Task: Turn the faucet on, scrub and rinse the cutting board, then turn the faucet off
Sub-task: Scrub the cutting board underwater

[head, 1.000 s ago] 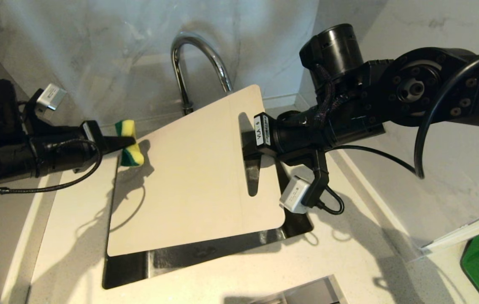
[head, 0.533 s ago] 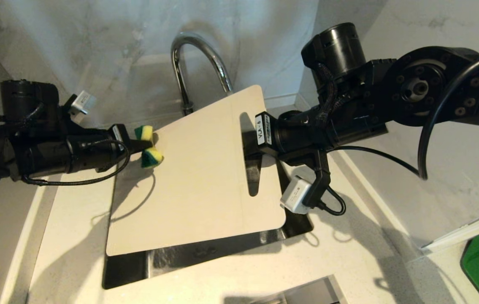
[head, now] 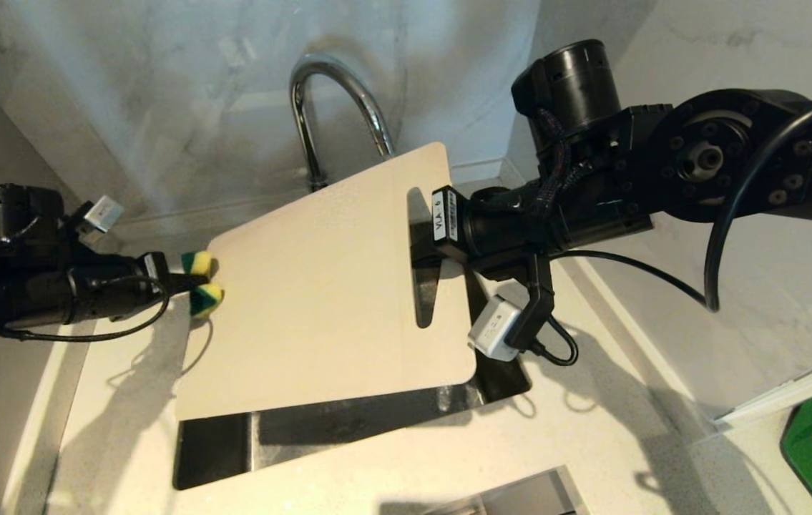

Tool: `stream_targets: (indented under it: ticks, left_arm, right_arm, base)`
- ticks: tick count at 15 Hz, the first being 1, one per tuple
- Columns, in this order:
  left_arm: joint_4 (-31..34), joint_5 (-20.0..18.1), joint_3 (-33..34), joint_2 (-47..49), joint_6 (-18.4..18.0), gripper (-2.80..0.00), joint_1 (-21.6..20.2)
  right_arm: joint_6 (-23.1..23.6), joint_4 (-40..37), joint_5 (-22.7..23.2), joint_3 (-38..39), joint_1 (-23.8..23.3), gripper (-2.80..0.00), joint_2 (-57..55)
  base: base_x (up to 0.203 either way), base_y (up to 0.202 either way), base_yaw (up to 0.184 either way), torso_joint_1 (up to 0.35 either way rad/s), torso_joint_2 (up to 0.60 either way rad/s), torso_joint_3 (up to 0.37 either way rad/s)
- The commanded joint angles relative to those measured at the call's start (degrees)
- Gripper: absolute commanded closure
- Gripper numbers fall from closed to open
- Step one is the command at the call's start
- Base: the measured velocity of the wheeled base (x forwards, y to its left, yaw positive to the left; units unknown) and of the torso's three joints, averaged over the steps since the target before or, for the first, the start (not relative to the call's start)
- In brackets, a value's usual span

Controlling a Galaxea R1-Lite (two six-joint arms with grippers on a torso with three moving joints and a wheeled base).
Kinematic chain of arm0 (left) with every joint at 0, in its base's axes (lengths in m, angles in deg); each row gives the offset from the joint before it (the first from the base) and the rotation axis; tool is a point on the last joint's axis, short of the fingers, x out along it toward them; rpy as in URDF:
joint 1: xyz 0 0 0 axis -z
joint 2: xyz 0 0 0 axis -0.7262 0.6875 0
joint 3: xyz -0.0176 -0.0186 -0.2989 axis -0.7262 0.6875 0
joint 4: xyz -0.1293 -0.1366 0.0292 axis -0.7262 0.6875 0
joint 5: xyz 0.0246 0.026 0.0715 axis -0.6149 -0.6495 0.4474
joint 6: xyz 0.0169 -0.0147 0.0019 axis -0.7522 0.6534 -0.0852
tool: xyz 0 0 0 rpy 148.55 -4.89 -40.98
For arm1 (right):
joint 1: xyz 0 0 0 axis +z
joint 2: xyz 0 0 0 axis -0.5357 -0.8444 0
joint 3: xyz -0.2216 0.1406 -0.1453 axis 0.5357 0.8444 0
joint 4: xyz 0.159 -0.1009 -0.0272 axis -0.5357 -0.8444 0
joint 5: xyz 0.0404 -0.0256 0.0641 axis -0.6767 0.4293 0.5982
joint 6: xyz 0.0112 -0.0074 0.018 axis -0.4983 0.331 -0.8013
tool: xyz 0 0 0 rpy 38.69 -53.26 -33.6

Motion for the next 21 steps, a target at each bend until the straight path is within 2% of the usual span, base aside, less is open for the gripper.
stream_targets:
  ticks: [1, 3, 5, 9, 11, 13, 15, 17, 18, 21]
  left_arm:
    - [-0.13, -2.00, 1.69, 0.31, -0.56, 0.00, -4.44]
    - [-0.14, -4.00, 1.67, 0.06, -0.57, 0.00, -6.60]
    - [-0.14, -4.18, 1.10, -1.37, -0.10, 0.00, -6.24]
    - [2.55, -3.99, -3.75, -8.06, 5.61, 0.00, -0.60]
    - [7.74, -3.73, -6.59, -12.65, 7.78, 0.00, 5.04]
    - [11.24, -2.23, -7.31, -16.27, 9.86, 0.00, 13.06]
    - [12.43, 2.60, -6.06, -18.39, 11.41, 0.00, 22.84]
    - [12.29, 9.40, -3.85, -18.85, 13.43, 0.00, 31.98]
    - [10.97, 11.38, -1.56, -18.68, 14.15, 0.00, 34.79]
    - [3.65, 12.82, 6.42, -18.20, 14.37, 0.00, 38.36]
  right_arm:
    - [0.88, -0.10, 0.19, 0.18, 0.05, 0.00, 0.10]
    - [0.88, -0.10, 0.19, 0.27, 0.05, 0.00, 0.10]
    - [0.87, -0.10, 0.19, 0.27, -0.03, 0.00, 0.10]
    - [0.80, -0.02, 0.27, 0.27, -0.04, 0.00, 0.45]
    - [0.88, -0.04, 0.27, 0.27, -0.04, 0.00, 0.45]
    - [0.79, -0.08, 0.27, 0.18, -0.04, 0.00, 0.50]
    - [0.52, -0.01, 0.27, -0.08, -0.04, 0.00, 0.36]
    - [0.18, 0.08, 0.20, -0.21, -0.04, 0.00, 0.36]
    - [0.06, 0.08, 0.21, -0.57, -0.04, 0.00, 0.45]
    - [-2.27, 0.17, 0.19, -0.97, -0.13, 0.00, 0.89]
  base:
    - [0.000, 0.000, 0.000, 0.000, 0.00, 0.000]
    - [0.000, 0.000, 0.000, 0.000, 0.00, 0.000]
    - [0.000, 0.000, 0.000, 0.000, 0.00, 0.000]
    - [0.000, 0.000, 0.000, 0.000, 0.00, 0.000]
    - [0.000, 0.000, 0.000, 0.000, 0.00, 0.000]
    - [0.000, 0.000, 0.000, 0.000, 0.00, 0.000]
    - [0.000, 0.000, 0.000, 0.000, 0.00, 0.000]
    - [0.000, 0.000, 0.000, 0.000, 0.00, 0.000]
    - [0.000, 0.000, 0.000, 0.000, 0.00, 0.000]
    - [0.000, 0.000, 0.000, 0.000, 0.00, 0.000]
